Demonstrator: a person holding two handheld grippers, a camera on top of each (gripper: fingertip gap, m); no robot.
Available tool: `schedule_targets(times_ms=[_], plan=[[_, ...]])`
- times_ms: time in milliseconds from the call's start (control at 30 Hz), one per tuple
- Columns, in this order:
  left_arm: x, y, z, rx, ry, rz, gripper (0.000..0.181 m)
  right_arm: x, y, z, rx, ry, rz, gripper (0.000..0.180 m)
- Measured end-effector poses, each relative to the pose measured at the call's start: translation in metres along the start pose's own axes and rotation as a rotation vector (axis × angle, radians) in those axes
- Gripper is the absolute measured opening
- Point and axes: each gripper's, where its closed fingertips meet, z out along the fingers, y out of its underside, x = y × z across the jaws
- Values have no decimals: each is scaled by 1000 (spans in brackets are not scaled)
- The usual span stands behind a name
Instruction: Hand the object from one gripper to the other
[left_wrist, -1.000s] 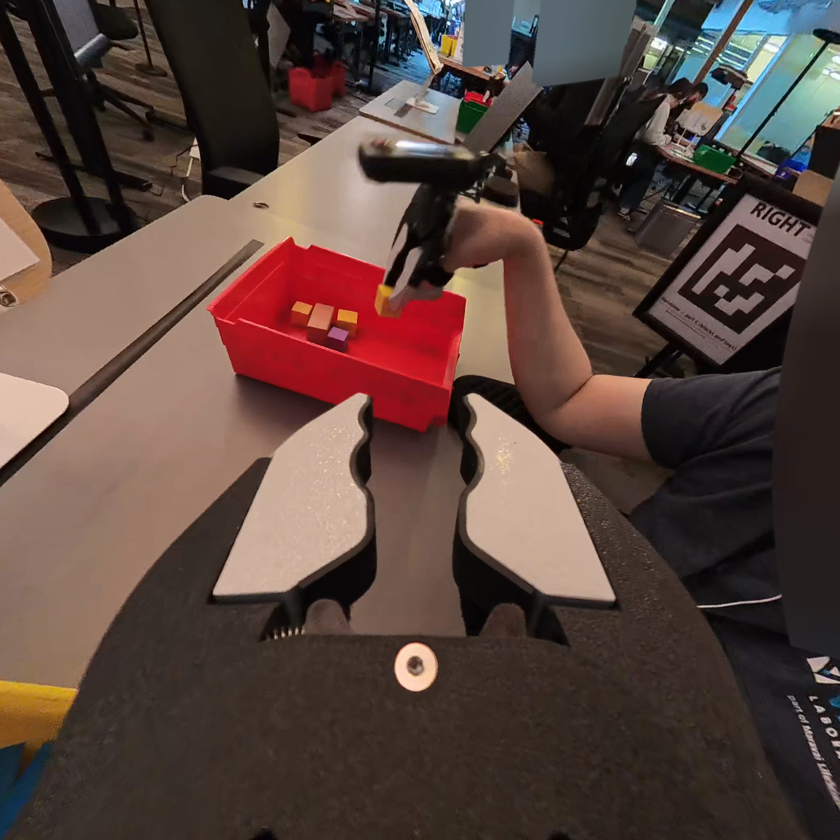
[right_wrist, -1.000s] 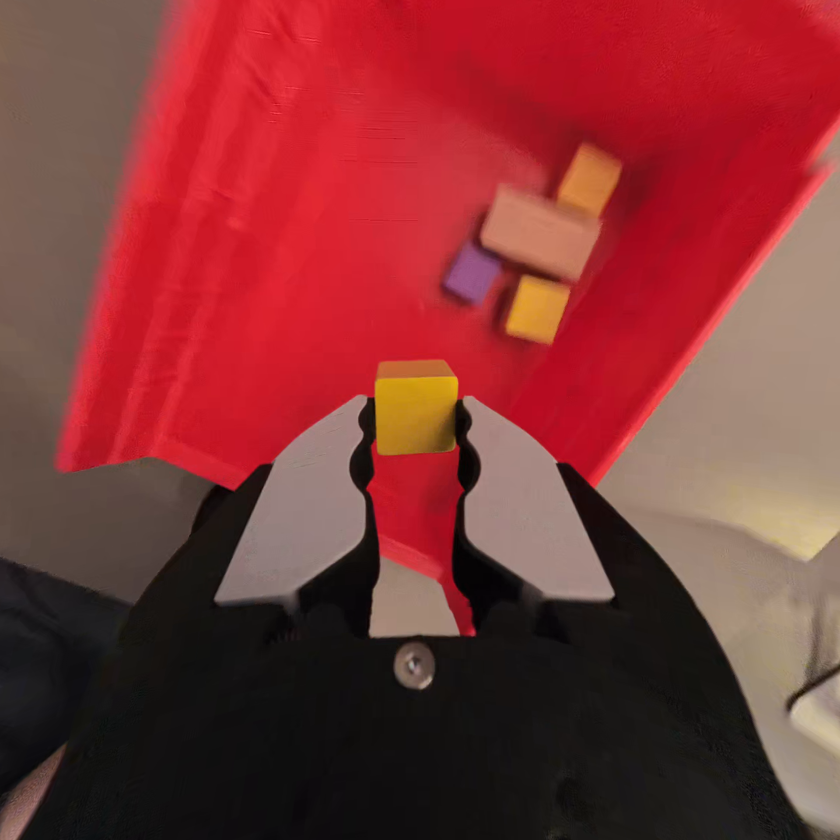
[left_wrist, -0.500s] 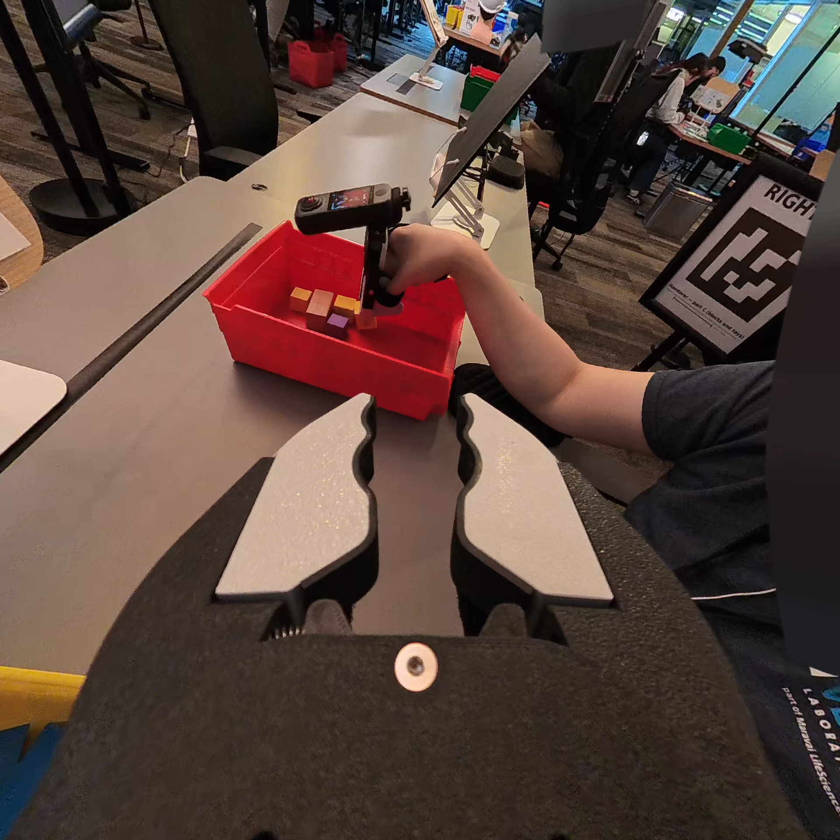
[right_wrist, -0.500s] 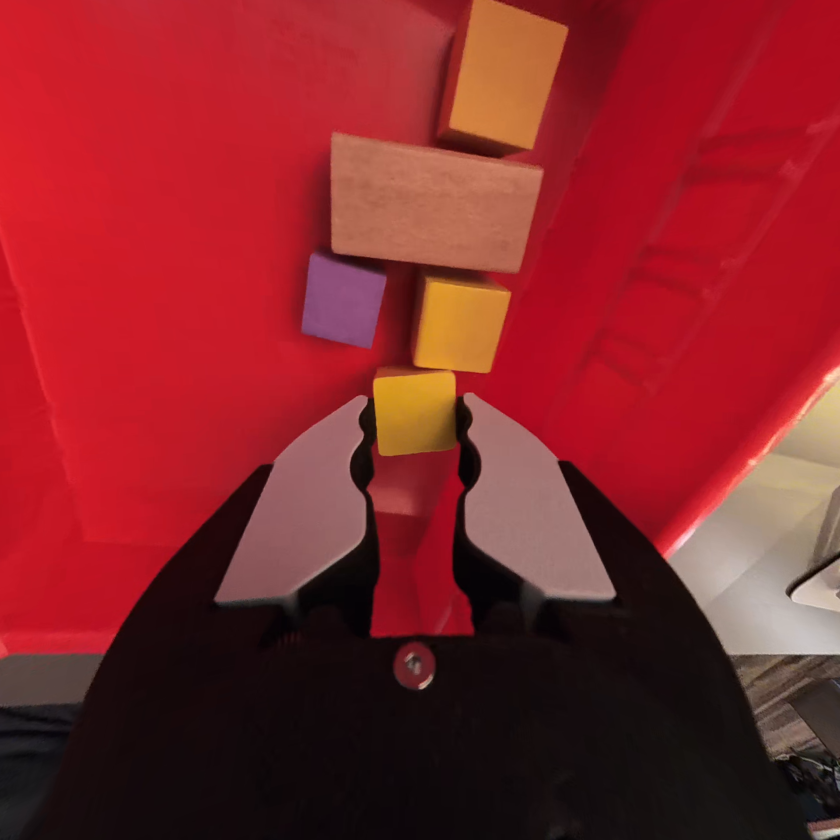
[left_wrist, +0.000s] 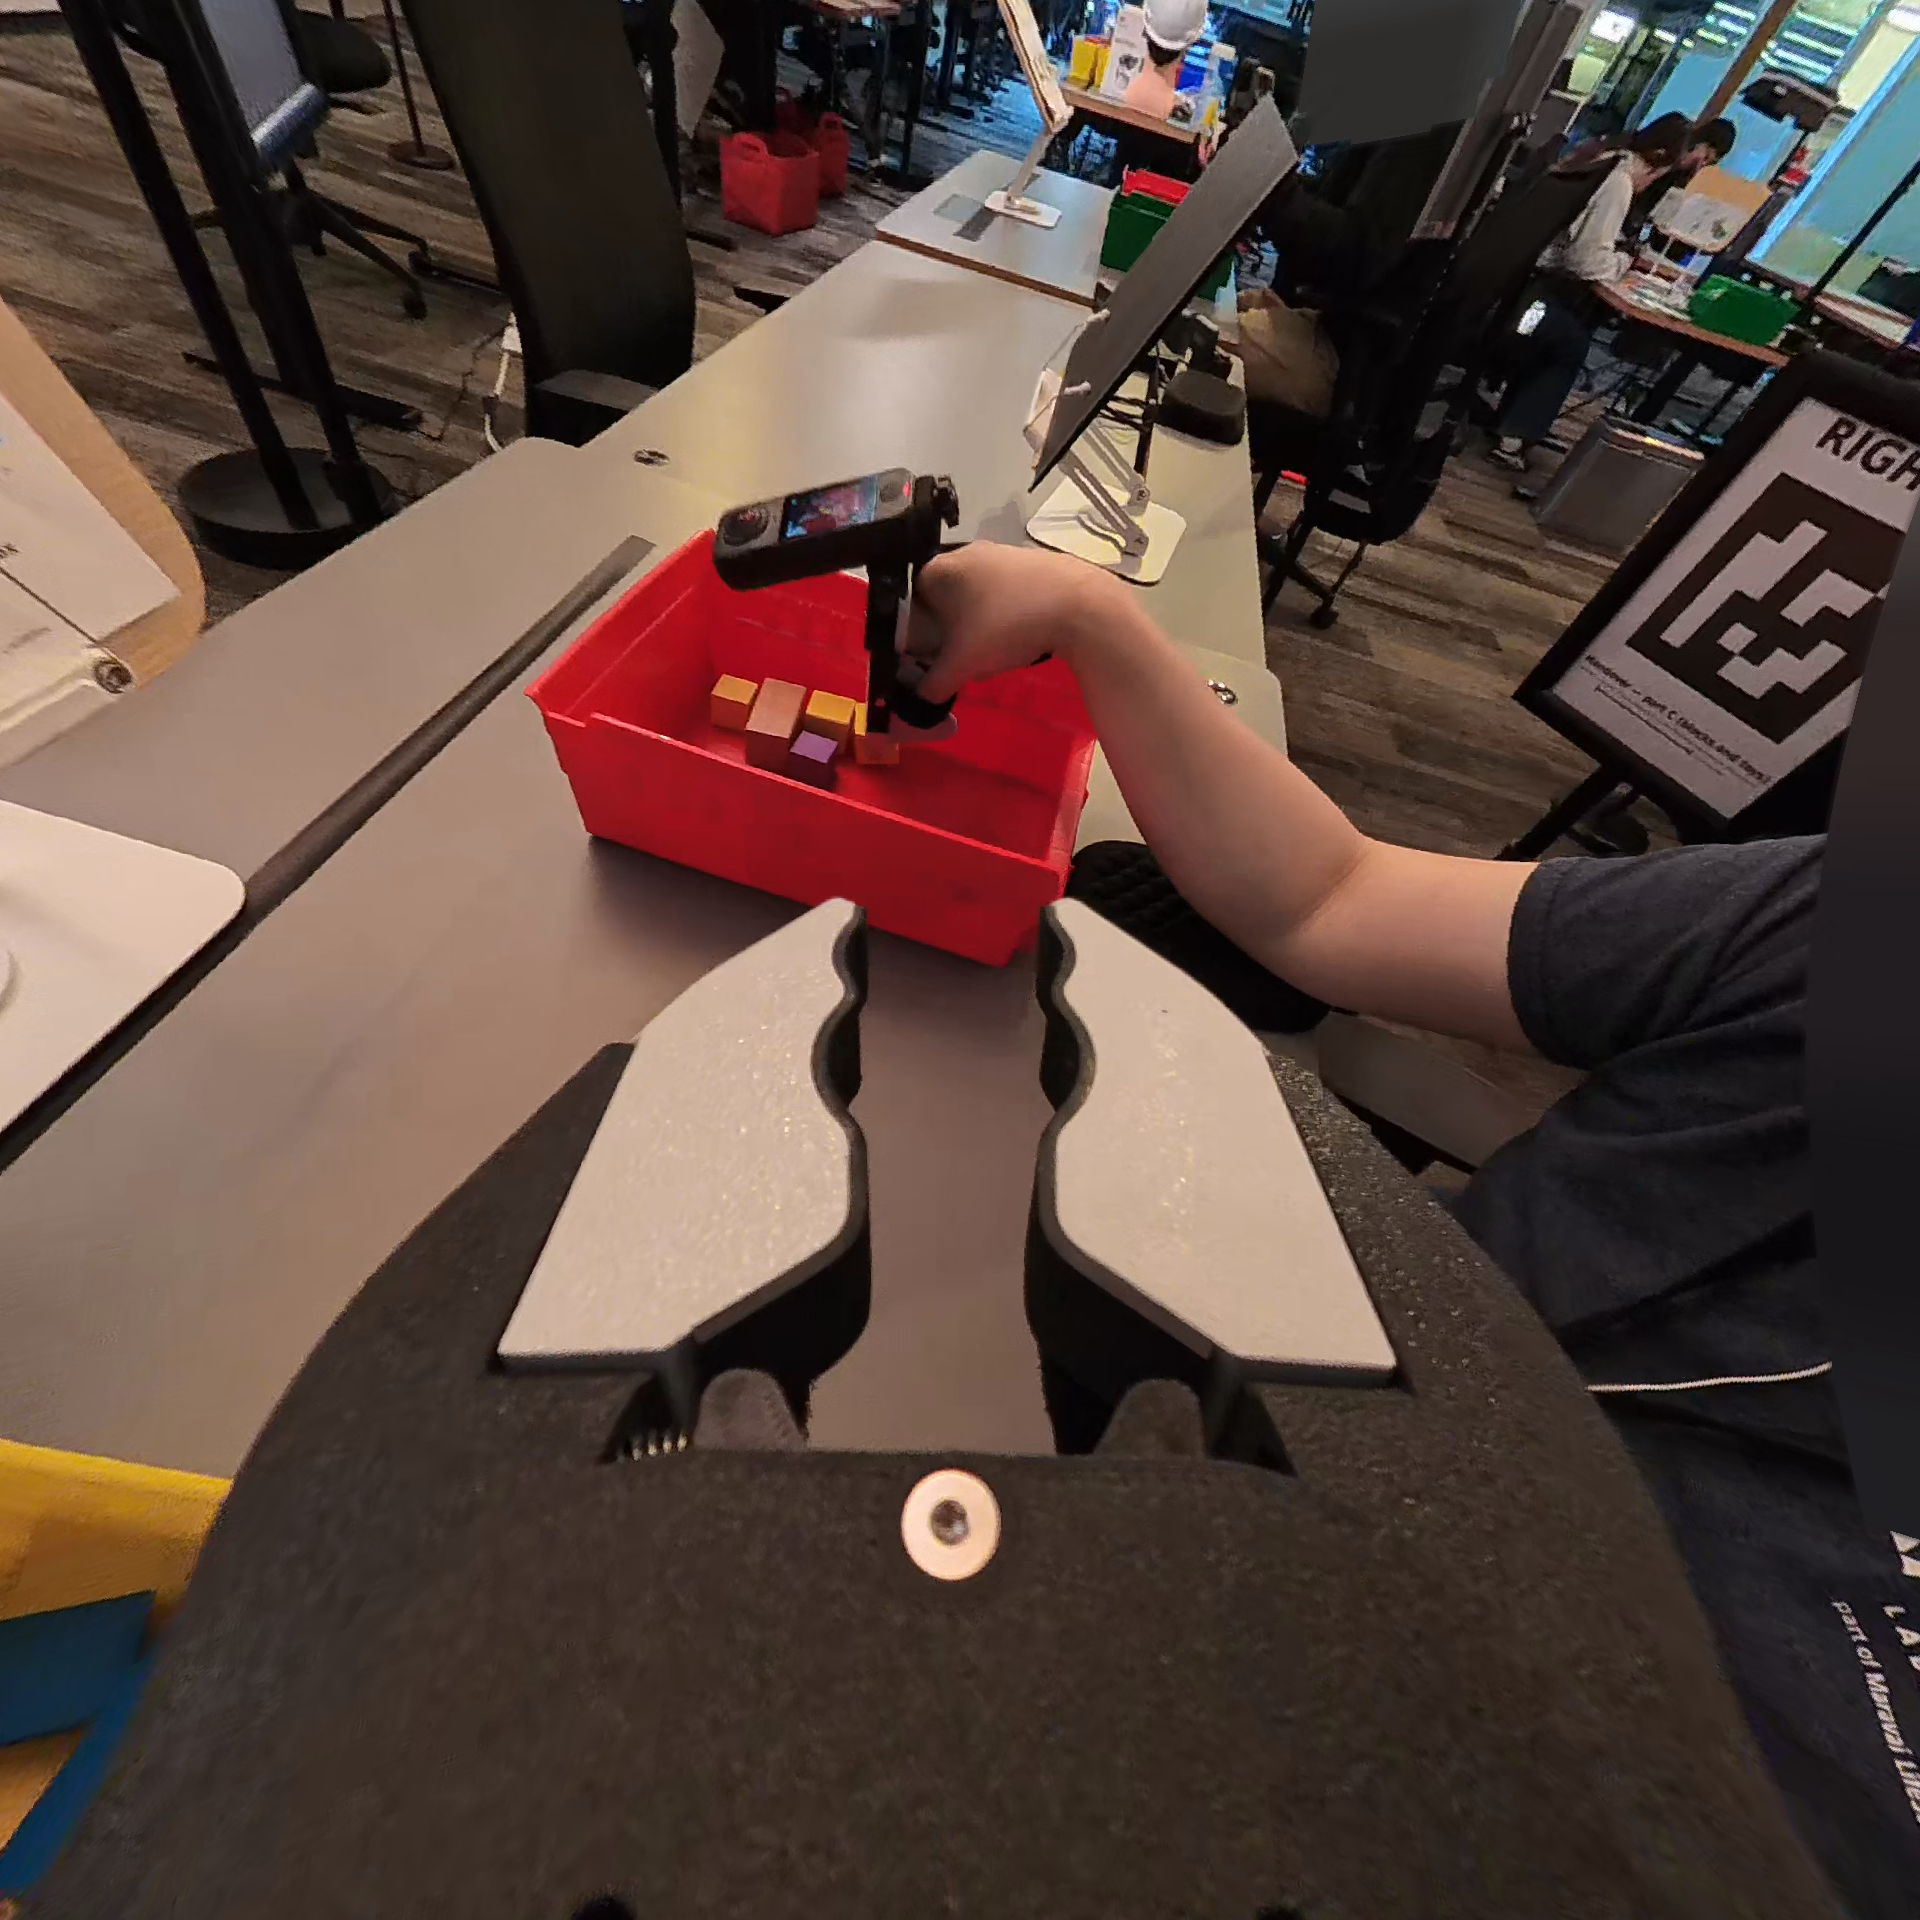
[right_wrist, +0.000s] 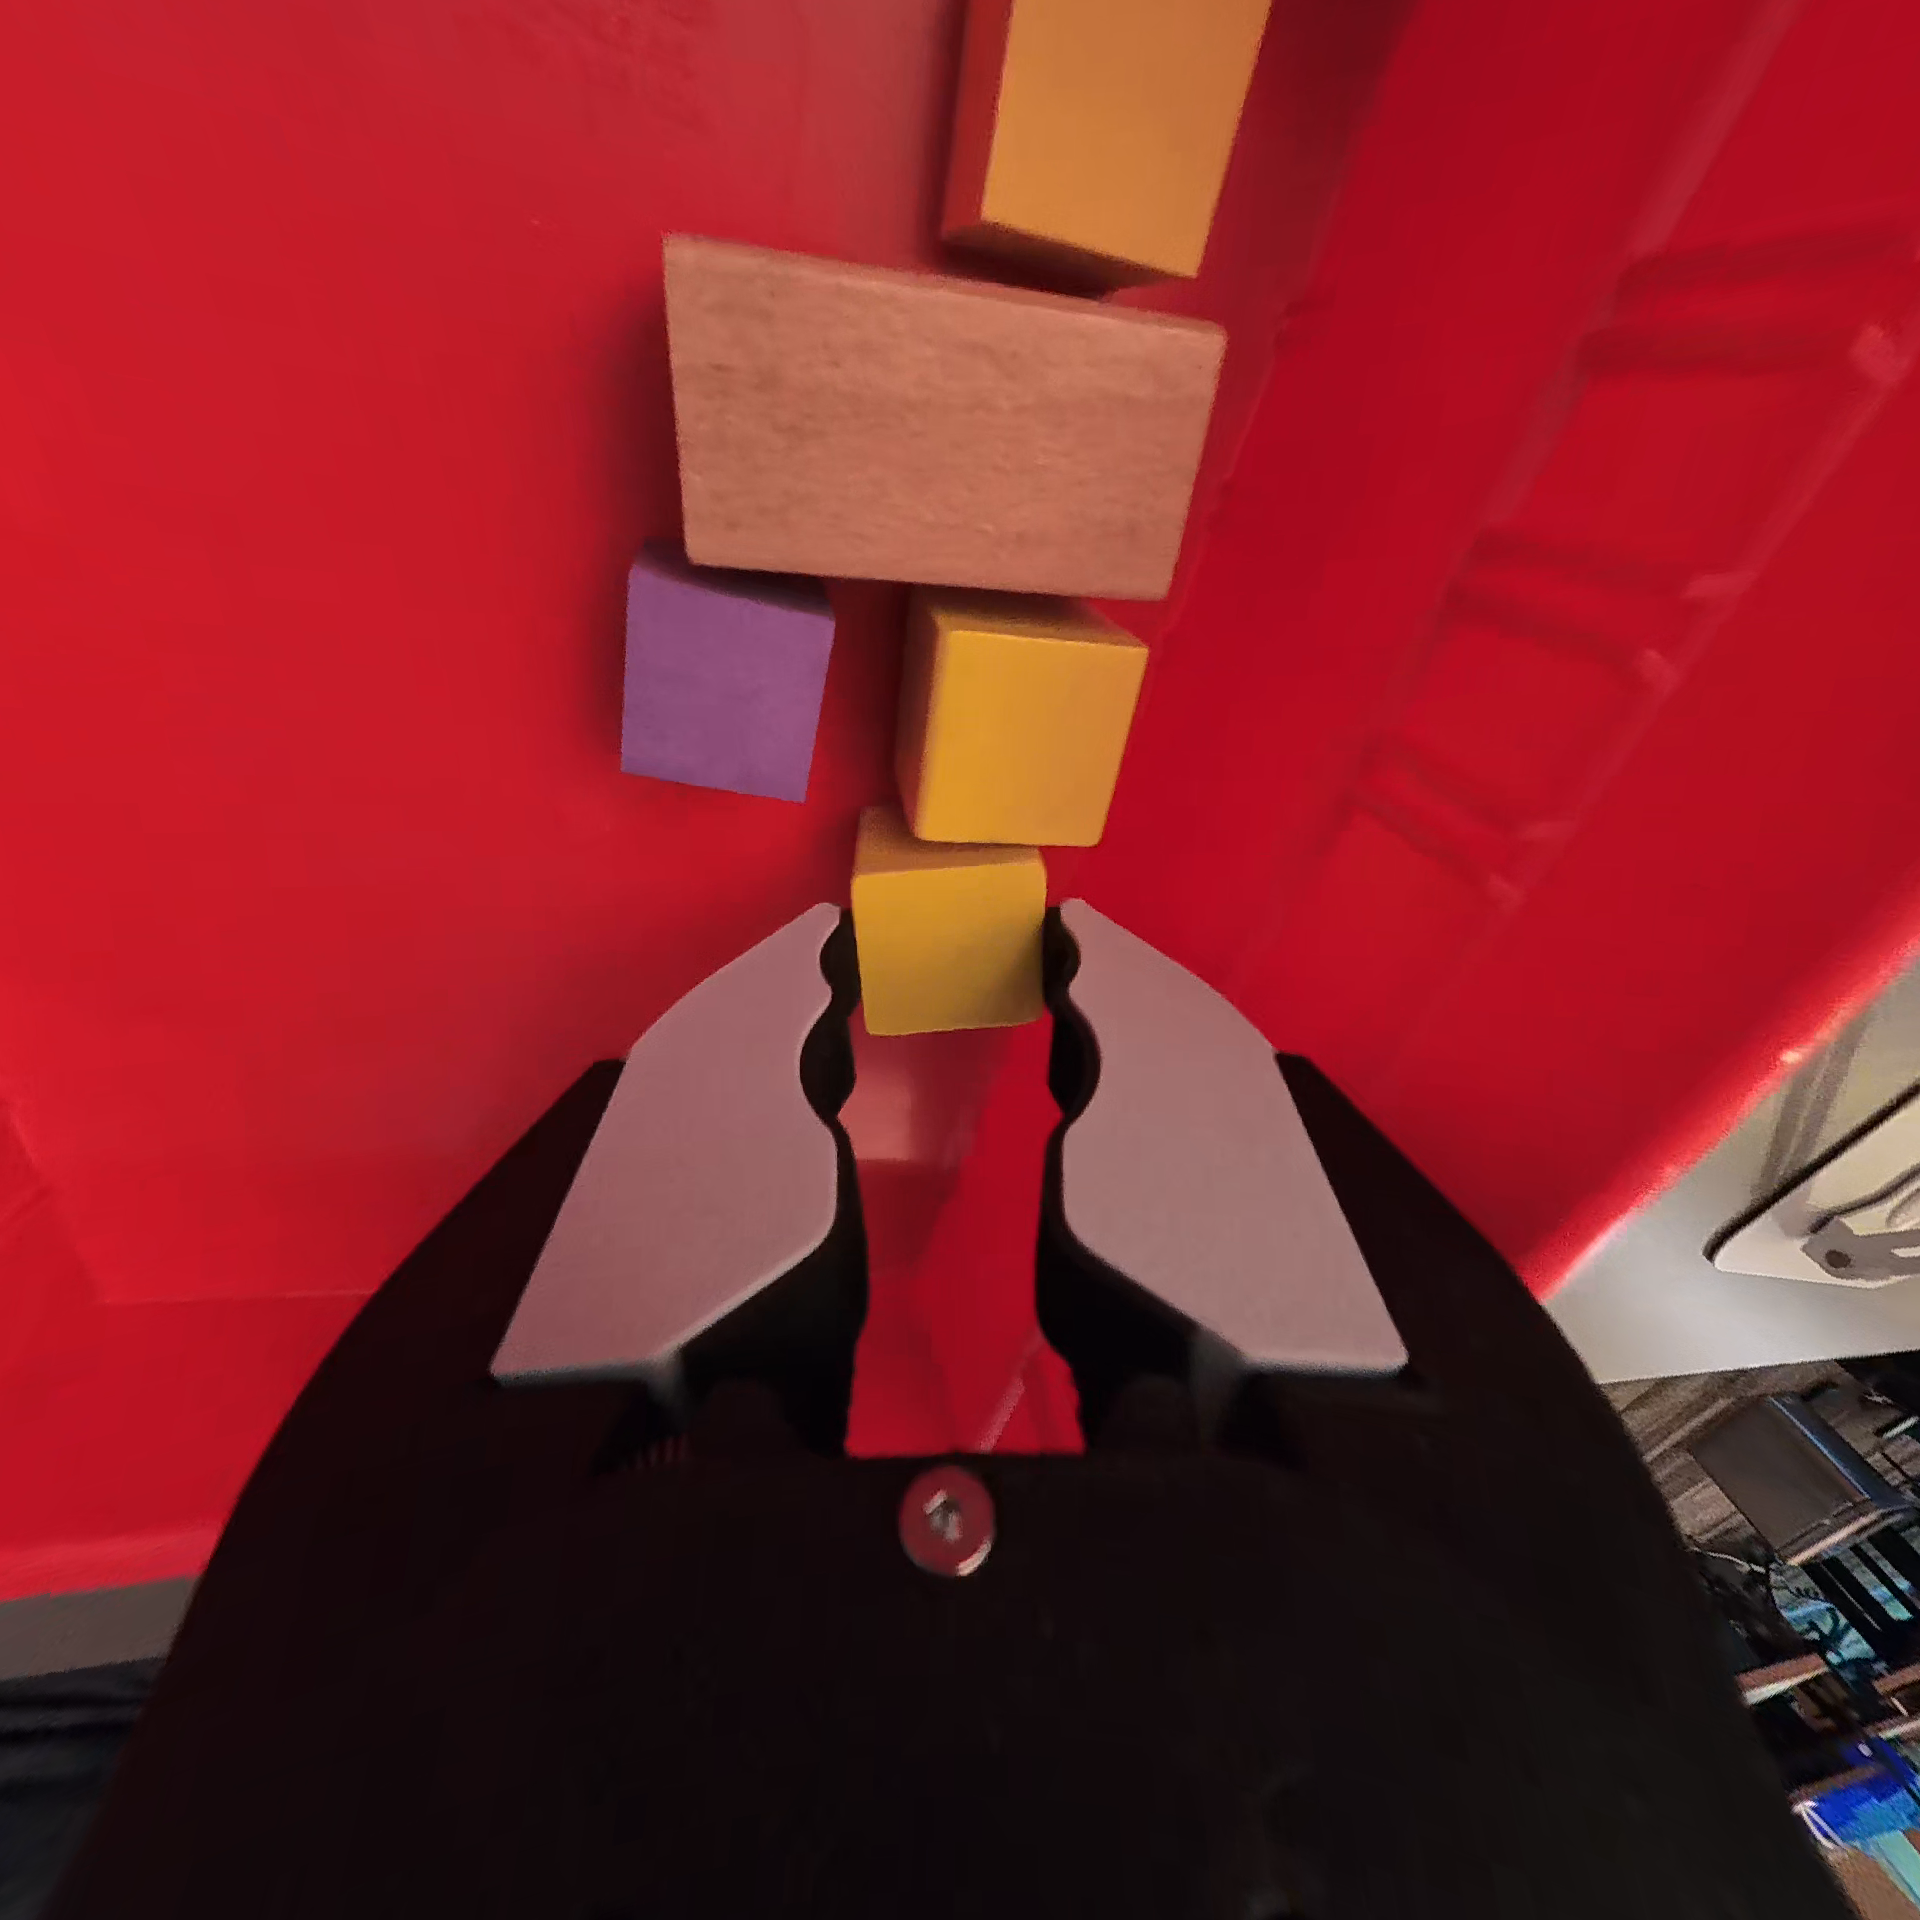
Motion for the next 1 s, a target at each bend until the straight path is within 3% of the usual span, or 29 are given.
schedule_targets(times_ms=[267, 367, 800, 1000], plan=[[-6, -7, -28, 47, -50, 0, 30, -5, 2, 1, -12, -48, 21, 37], [-22, -1, -47, 24, -155, 6, 32, -5, -4, -14, 51, -49, 31, 39], [-179, 167, -147, -718, -917, -316, 41, -41, -11, -117, 443, -93, -116, 42], [-216, 209, -146, -767, -1030, -548, 40, -40, -11, -120, 457, -86, -127, 42]])
